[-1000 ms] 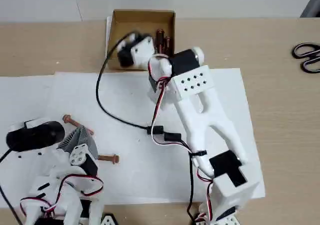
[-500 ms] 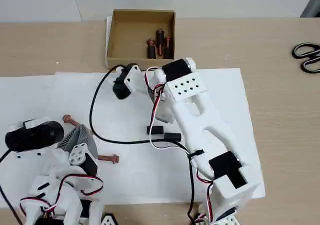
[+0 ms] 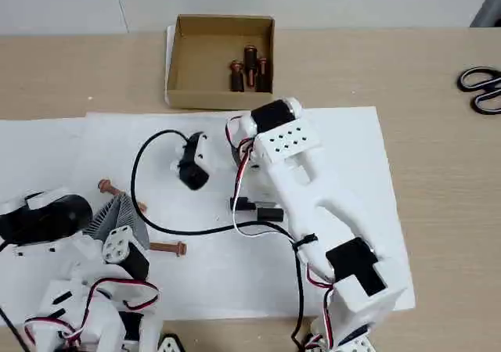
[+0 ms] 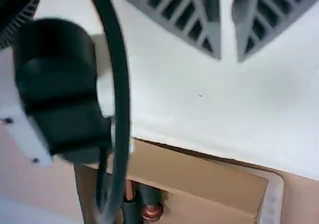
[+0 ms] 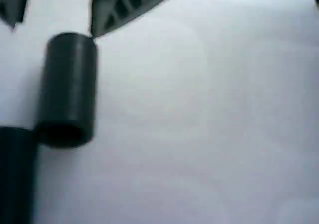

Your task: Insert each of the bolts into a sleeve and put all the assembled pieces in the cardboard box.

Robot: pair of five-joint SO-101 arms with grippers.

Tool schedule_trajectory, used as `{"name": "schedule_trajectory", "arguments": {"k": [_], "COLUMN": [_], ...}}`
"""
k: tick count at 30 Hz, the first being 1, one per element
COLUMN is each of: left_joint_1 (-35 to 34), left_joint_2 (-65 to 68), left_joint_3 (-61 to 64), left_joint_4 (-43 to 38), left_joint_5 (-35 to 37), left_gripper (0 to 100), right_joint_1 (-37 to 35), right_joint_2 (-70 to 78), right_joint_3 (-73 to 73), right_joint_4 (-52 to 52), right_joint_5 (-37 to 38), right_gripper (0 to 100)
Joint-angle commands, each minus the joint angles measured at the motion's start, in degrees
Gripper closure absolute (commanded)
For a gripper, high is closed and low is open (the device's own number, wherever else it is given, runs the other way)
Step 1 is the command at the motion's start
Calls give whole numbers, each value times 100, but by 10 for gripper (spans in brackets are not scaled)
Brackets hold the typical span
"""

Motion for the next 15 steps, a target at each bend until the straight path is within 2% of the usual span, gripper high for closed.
{"name": "schedule_trajectory", "arguments": {"k": [1, 8, 13, 15], "left_joint_1": [-9, 0, 0, 0], "left_joint_2": [-9, -9, -9, -9], "left_joint_3": [-198, -180, -163, -163], "left_joint_4": [-141, -141, -123, -123], "left_joint_5": [0, 0, 0, 0], "left_gripper": [994, 994, 994, 994], "right_joint_1": [-145, -286, -286, -312], "right_joint_2": [-295, -242, -224, -145], "right_joint_3": [18, 35, 44, 44], "right_joint_4": [31, -136, -444, -444], "right_joint_5": [211, 316, 360, 448], "right_gripper": [909, 907, 824, 824]}}
